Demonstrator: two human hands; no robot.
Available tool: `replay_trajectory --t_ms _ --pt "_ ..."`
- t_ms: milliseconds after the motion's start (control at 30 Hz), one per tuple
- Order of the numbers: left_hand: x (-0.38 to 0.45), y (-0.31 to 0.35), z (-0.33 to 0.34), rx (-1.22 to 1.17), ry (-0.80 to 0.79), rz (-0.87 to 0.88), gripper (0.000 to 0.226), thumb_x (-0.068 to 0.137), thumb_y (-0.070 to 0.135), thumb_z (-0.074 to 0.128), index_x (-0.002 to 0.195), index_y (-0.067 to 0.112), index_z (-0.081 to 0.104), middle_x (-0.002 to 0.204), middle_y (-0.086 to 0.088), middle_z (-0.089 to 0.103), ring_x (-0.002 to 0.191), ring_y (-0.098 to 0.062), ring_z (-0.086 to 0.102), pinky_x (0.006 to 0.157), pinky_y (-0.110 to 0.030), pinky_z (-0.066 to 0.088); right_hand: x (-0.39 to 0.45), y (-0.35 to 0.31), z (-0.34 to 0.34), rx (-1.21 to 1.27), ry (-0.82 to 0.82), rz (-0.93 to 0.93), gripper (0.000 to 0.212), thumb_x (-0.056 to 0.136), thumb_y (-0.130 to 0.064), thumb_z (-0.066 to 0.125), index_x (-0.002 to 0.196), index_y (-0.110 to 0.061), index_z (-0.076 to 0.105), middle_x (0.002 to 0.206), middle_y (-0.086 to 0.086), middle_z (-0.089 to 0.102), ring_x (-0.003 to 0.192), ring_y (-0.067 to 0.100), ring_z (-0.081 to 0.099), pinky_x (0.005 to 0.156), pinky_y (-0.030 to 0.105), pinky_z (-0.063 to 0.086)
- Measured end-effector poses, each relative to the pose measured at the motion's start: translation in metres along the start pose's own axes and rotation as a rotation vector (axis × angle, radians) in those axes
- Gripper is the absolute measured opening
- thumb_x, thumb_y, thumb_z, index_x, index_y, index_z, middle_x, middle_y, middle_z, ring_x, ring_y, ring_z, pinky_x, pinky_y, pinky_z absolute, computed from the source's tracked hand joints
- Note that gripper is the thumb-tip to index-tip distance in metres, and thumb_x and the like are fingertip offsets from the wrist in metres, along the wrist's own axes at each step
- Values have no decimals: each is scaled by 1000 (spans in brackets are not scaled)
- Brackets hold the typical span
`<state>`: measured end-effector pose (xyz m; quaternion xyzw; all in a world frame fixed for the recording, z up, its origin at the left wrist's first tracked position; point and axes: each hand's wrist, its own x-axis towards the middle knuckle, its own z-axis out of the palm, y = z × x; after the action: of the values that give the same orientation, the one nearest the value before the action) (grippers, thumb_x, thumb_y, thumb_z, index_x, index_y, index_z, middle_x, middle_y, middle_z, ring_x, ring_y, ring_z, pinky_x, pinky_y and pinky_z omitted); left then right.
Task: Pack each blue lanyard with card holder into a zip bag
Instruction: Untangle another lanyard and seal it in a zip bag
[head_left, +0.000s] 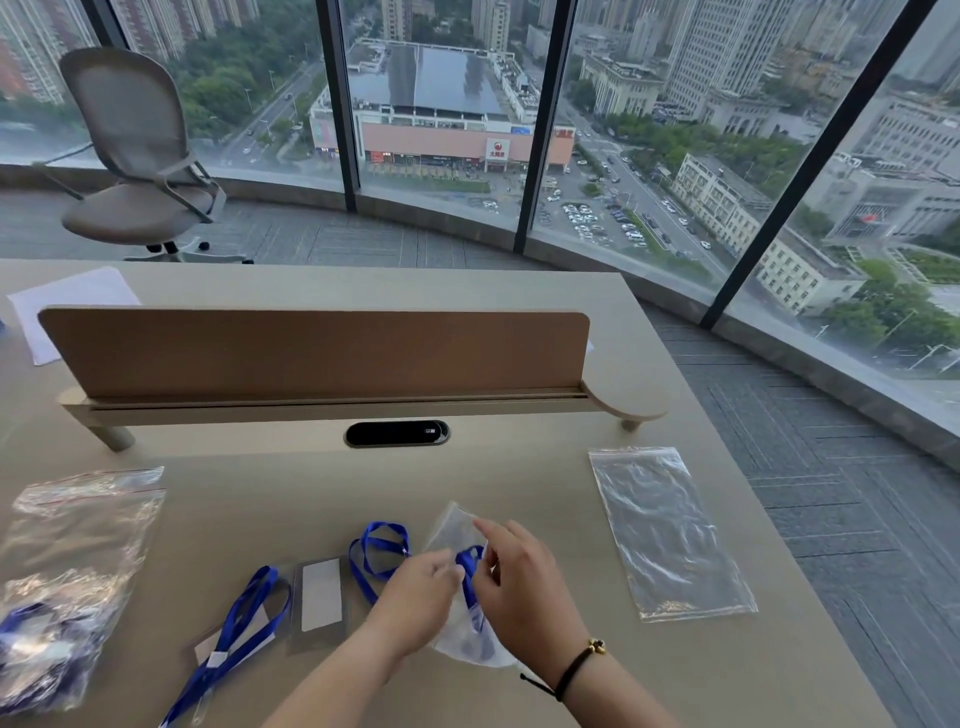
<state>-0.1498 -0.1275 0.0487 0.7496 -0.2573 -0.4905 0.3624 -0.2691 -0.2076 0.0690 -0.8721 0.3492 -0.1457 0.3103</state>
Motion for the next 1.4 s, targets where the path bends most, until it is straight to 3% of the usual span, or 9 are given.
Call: replay_trajectory --t_ms 133,267,467,600,700,800,900,1067,1400 --pt "-19 8 -5 153 50 154 17 95 44 58 111 40 61 104 30 60 106 8 57 94 -19 46 4 2 -2 33 31 51 48 89 -12 53 137 -20 55 89 -14 48 79 3 46 87 23 45" --pt "-31 8 -9 596 174 357 49 79 75 48 102 37 70 104 29 62 103 7 54 91 -20 46 8 2 -4 101 92 96 46 85 -5 56 130 -18 60 77 -18 49 72 1 49 74 11 42" --pt "-23 -7 -13 657 453 529 12 81 46 72 77 35 76 141 1 53 136 -25 38 104 -38 41 17 7 -10 230 150 147 35 81 -4 57 108 -23 68 65 -7 52 61 14 54 64 40 58" --pt "-26 0 -24 584 470 514 12 84 41 74 75 32 77 159 4 29 147 -21 19 105 -35 38 23 11 -20 225 134 163 34 79 -5 57 102 -28 69 61 -4 52 59 14 56 65 34 57" --pt "-27 6 -35 546 426 518 9 86 30 75 78 27 78 146 7 41 115 -12 53 86 -24 44 27 16 -27 122 37 181 36 81 -10 57 105 -34 68 71 -8 54 65 8 53 68 21 47" --pt "-25 9 -50 535 396 533 7 86 24 75 80 25 79 105 16 60 82 -5 60 72 -20 44 29 23 -34 -9 -114 221 35 86 -18 54 111 -36 67 93 -13 52 86 9 57 86 26 49" --pt "-25 8 -63 590 341 591 11 84 22 74 75 26 76 76 17 67 71 -1 60 65 -21 48 30 27 -41 -120 -241 237 33 88 -21 52 115 -34 67 115 -11 54 100 12 59 92 27 48" --pt "-31 5 -79 568 310 625 11 85 16 73 81 26 77 76 18 72 71 2 64 69 -21 52 34 27 -52 -269 -256 172 38 85 -18 51 116 -32 68 134 -17 53 110 11 59 92 25 47" --pt "-50 -4 -116 361 320 552 19 84 9 76 82 28 74 71 22 72 68 0 67 70 -20 52 38 6 -67 -206 -111 -20 17 83 -45 71 79 -29 75 81 -15 69 71 5 60 72 31 51"
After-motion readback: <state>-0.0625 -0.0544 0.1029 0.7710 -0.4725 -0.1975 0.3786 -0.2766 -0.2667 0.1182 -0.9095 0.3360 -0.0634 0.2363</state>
